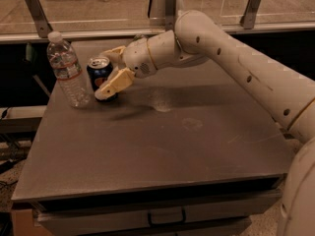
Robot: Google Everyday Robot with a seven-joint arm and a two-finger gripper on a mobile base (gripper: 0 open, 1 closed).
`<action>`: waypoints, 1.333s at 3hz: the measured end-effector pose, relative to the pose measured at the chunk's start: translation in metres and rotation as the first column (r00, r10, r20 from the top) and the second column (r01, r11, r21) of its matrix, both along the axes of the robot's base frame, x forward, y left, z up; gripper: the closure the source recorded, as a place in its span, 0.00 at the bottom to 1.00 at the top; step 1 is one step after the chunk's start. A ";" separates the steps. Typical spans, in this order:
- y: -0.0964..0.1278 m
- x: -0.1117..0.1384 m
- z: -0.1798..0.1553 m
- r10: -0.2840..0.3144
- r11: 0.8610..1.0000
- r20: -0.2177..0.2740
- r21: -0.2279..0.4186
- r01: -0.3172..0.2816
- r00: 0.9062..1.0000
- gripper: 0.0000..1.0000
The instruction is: Move pepsi can near water bottle
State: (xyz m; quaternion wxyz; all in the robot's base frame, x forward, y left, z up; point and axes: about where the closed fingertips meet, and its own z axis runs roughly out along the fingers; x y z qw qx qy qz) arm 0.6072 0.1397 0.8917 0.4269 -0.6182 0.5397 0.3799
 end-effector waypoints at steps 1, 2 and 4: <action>-0.009 0.004 0.010 -0.023 1.000 0.023 0.008 0.023 0.999 0.00; -0.061 0.006 0.036 -0.104 0.994 0.084 -0.006 0.105 0.991 0.00; -0.148 0.001 0.085 -0.237 0.968 0.189 -0.033 0.247 0.953 0.00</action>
Offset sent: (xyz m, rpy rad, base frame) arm 0.0135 -0.1631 0.0829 -0.0391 -0.1816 -0.2632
